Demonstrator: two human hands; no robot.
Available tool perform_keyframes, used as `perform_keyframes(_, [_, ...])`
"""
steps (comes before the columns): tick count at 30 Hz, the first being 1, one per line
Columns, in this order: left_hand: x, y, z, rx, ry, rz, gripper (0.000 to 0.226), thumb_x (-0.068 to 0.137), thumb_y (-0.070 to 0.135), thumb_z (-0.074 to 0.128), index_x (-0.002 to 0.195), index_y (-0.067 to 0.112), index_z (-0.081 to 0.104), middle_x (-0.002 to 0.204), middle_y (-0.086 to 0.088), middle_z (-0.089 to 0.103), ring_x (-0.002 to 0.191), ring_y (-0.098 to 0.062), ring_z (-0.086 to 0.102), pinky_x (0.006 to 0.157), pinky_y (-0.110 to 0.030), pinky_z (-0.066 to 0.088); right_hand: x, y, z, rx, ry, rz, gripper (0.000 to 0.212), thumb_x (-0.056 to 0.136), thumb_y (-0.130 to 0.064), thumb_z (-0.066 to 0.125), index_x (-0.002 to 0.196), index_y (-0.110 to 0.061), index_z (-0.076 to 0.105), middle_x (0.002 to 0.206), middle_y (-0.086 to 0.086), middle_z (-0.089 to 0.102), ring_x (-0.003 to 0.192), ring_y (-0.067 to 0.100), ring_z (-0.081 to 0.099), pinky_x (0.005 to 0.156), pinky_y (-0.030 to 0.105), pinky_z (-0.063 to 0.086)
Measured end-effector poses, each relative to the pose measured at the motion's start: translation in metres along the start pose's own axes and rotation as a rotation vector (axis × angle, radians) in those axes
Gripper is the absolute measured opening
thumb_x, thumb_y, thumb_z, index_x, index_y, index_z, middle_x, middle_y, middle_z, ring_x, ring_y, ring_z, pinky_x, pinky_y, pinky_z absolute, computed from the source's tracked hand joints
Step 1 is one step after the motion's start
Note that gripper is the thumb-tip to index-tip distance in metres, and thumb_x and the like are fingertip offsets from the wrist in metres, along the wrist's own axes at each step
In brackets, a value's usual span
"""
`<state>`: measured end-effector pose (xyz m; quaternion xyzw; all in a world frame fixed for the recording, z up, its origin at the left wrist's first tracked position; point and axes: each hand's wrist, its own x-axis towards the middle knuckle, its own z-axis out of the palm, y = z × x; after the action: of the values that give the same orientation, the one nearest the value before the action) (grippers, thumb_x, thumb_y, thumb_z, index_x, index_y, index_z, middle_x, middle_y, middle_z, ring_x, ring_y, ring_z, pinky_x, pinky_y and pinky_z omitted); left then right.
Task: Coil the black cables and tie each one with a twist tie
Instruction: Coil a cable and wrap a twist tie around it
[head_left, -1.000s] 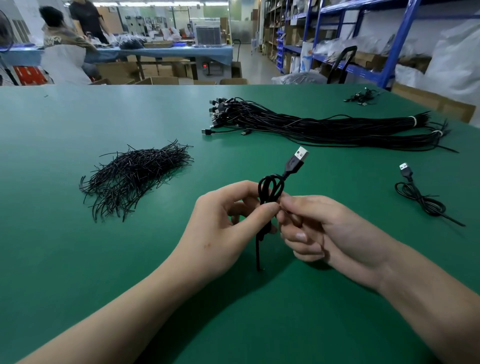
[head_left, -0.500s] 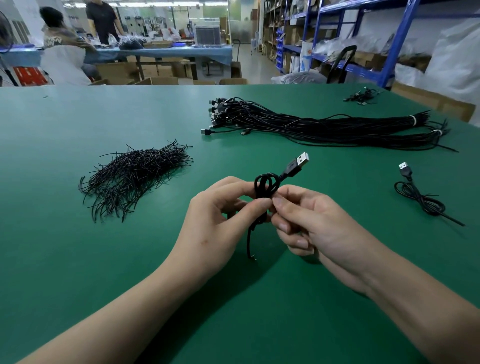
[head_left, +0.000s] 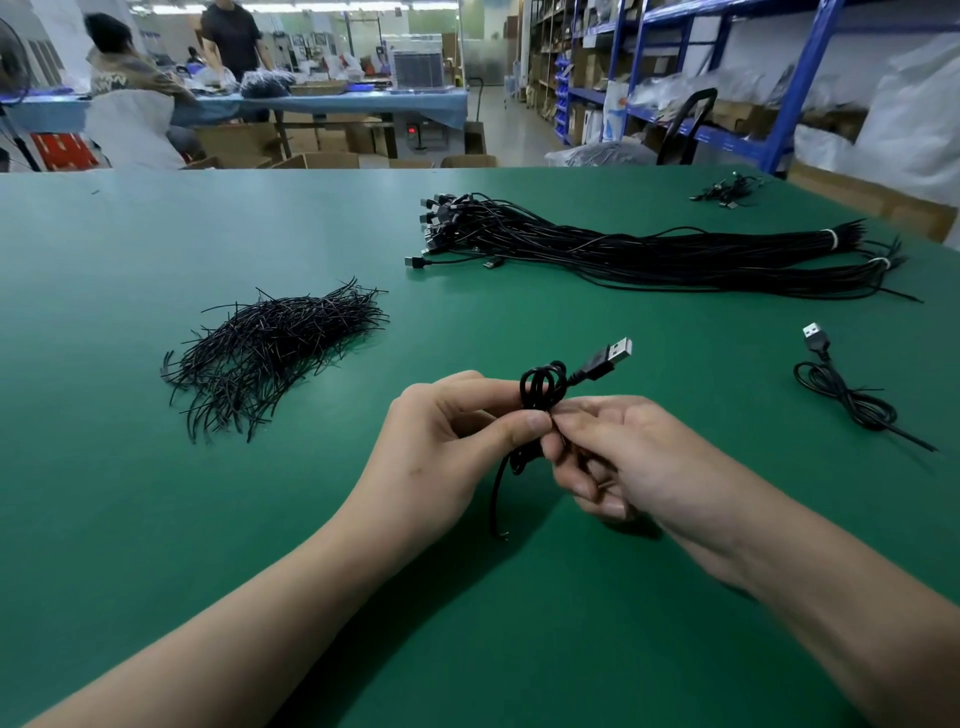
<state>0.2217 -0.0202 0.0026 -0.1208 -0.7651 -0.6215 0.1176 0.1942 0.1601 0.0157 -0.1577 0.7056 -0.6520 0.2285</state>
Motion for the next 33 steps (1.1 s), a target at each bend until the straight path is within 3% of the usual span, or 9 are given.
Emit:
perform_keyframes(7, [0.003, -0.005, 0.001, -0.084, -0.012, -0.031, 0.023, 0.086, 0.022, 0.072, 0.107, 0.016, 0.079, 0.105, -0.013, 0.074, 0.095, -0.033, 0.073, 0.094, -0.044, 0.057, 0.000, -0.001, -0.001, 0.295, -0.041, 0.046, 0.033, 0.103, -0.023, 0.048, 0.073, -0.016, 0.059, 0.055, -0.002, 0.037, 0.042, 0.007, 0.024, 0.042, 0.022, 0.017])
perform_keyframes(12, [0.004, -0.006, 0.003, -0.132, -0.028, -0.029, 0.015, 0.092, 0.016, 0.069, 0.105, 0.011, 0.076, 0.099, -0.007, 0.078, 0.090, -0.020, 0.075, 0.084, -0.023, 0.056, 0.000, -0.004, -0.001, 0.193, -0.013, -0.016, 0.035, 0.102, -0.024, 0.047, 0.072, -0.013, 0.062, 0.053, 0.001, 0.037, 0.042, 0.011, 0.023, 0.045, 0.025, 0.014])
perform_keyframes(17, [0.005, -0.009, 0.004, -0.061, -0.066, -0.027, 0.013, 0.096, 0.013, 0.066, 0.106, 0.009, 0.073, 0.093, -0.007, 0.078, 0.087, -0.023, 0.074, 0.085, -0.029, 0.057, 0.000, -0.004, -0.002, -0.060, 0.059, -0.094, 0.037, 0.105, -0.025, 0.046, 0.074, -0.011, 0.061, 0.051, 0.000, 0.039, 0.043, 0.009, 0.027, 0.042, 0.016, 0.023])
perform_keyframes(20, [0.005, -0.010, 0.003, -0.130, -0.070, -0.076, 0.019, 0.094, 0.012, 0.066, 0.112, 0.005, 0.070, 0.096, -0.012, 0.078, 0.091, -0.021, 0.074, 0.091, -0.031, 0.057, 0.000, -0.001, -0.001, -0.087, 0.062, -0.114, 0.037, 0.105, -0.026, 0.047, 0.073, -0.012, 0.059, 0.052, -0.002, 0.037, 0.044, 0.007, 0.026, 0.041, 0.014, 0.024])
perform_keyframes(24, [0.004, -0.010, 0.001, -0.101, -0.120, -0.082, 0.015, 0.098, 0.011, 0.063, 0.101, 0.000, 0.072, 0.097, -0.014, 0.077, 0.090, -0.017, 0.071, 0.091, -0.029, 0.056, 0.002, 0.002, 0.000, -0.098, 0.059, -0.117, 0.035, 0.105, -0.026, 0.047, 0.076, -0.010, 0.057, 0.052, -0.003, 0.036, 0.043, 0.007, 0.025, 0.041, 0.015, 0.023])
perform_keyframes(29, [0.004, -0.004, 0.003, -0.056, -0.143, 0.016, 0.013, 0.103, 0.010, 0.056, 0.099, 0.004, 0.067, 0.088, -0.010, 0.072, 0.085, -0.015, 0.067, 0.083, -0.025, 0.052, 0.001, -0.001, -0.001, 0.064, 0.000, -0.085, 0.035, 0.103, -0.028, 0.049, 0.072, -0.017, 0.060, 0.053, -0.003, 0.037, 0.045, 0.009, 0.023, 0.045, 0.022, 0.016])
perform_keyframes(33, [0.003, 0.000, 0.003, -0.064, -0.135, 0.079, 0.015, 0.099, 0.016, 0.056, 0.104, 0.006, 0.065, 0.096, -0.021, 0.067, 0.083, -0.022, 0.068, 0.084, -0.045, 0.055, 0.000, -0.001, -0.002, 0.245, -0.058, -0.059, 0.030, 0.096, -0.026, 0.053, 0.067, -0.017, 0.058, 0.051, -0.003, 0.031, 0.044, 0.010, 0.020, 0.045, 0.026, 0.014])
